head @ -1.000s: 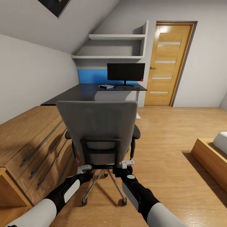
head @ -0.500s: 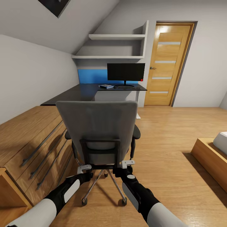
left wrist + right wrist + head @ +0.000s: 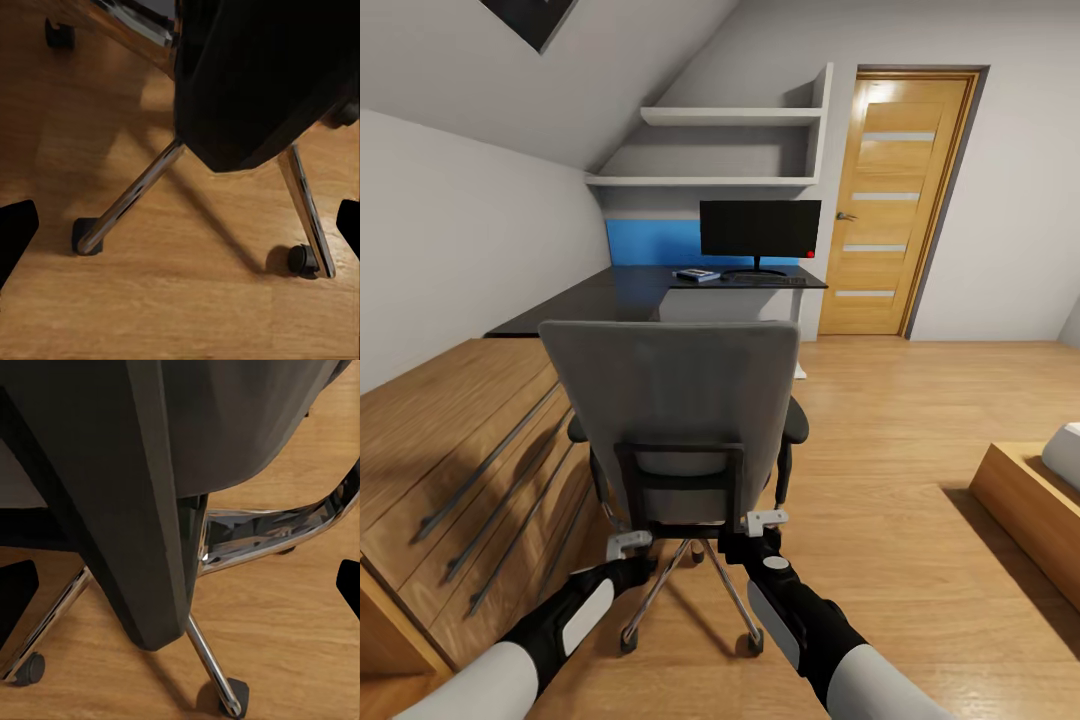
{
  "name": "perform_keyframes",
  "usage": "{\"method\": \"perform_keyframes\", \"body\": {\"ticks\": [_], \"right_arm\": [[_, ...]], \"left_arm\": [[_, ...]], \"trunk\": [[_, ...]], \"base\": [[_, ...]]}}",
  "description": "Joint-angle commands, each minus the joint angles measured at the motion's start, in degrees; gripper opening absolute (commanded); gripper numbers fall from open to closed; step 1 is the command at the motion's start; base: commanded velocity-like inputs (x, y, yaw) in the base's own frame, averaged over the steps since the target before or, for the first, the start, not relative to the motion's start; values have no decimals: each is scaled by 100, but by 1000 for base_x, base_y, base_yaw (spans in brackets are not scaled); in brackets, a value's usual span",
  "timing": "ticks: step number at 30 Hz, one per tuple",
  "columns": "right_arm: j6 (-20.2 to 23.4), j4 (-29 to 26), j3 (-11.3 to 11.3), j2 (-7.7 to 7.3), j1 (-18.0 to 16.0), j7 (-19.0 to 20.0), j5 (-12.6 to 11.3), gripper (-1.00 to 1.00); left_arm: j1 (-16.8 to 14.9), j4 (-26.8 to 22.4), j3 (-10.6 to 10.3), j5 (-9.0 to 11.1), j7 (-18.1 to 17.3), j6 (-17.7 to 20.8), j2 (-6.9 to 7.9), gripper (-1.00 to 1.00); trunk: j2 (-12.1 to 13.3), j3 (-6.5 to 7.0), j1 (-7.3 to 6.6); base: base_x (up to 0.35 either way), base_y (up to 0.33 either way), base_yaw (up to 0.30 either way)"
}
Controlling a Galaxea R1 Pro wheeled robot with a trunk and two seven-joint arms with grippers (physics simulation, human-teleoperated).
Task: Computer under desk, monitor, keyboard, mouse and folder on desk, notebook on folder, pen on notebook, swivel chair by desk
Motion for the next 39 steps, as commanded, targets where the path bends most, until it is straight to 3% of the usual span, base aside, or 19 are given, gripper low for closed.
{"method": "perform_keyframes", "body": {"ticks": [1, 39], "right_arm": [[23, -6, 17, 0, -5, -43, -29, 100], [89, 10, 19, 0, 10, -35, -29, 100]], "left_arm": [[30, -17, -48, 60, 56, 13, 10, 100], [171, -21, -13, 18, 91, 30, -54, 100]], "trunk": [[-3, -6, -1], [-3, -6, -1]], "base": [[0, 0, 0], [0, 0, 0]]}}
